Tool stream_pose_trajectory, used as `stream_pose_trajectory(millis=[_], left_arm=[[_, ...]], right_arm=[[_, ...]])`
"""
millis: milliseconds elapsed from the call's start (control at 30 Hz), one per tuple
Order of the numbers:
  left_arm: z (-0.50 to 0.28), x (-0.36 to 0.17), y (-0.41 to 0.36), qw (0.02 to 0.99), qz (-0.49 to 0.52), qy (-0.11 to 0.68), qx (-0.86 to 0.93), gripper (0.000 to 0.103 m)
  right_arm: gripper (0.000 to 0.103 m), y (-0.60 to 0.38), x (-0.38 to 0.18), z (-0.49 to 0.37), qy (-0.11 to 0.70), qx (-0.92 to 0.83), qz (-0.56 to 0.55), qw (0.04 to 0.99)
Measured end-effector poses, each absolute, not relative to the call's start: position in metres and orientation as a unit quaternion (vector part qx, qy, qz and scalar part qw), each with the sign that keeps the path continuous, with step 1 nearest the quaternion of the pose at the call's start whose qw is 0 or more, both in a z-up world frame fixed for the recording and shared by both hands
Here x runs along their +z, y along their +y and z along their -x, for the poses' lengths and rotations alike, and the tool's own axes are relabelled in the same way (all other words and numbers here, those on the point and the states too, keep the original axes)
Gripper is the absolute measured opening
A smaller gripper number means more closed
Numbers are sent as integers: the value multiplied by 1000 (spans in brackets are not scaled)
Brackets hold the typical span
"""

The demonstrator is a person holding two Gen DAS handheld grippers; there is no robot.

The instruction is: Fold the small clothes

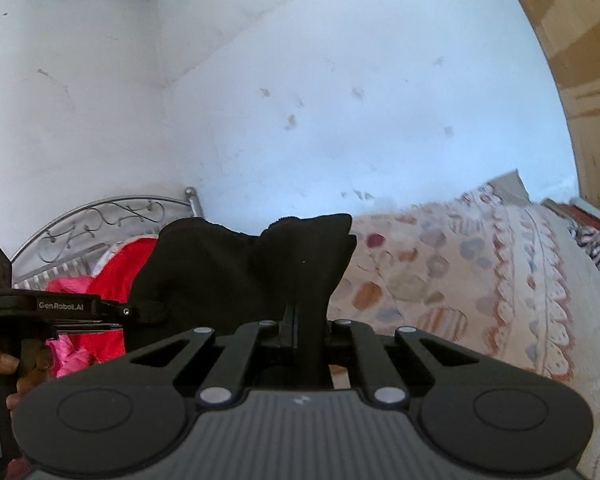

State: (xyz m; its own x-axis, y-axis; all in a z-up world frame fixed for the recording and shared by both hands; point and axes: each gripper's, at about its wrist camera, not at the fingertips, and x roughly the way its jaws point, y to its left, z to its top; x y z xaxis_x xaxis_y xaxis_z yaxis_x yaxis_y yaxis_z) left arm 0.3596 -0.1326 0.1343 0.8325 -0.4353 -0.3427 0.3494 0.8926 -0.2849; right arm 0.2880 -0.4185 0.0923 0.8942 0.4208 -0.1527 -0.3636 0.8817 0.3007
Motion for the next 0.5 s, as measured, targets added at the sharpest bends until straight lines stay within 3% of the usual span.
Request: stream_pose_trajectory(millis=[500], left_arm=[[-318, 170, -17, 967, 102, 192, -131, 19]], right_arm=[[7, -304, 115, -301, 114, 292, -139, 939]])
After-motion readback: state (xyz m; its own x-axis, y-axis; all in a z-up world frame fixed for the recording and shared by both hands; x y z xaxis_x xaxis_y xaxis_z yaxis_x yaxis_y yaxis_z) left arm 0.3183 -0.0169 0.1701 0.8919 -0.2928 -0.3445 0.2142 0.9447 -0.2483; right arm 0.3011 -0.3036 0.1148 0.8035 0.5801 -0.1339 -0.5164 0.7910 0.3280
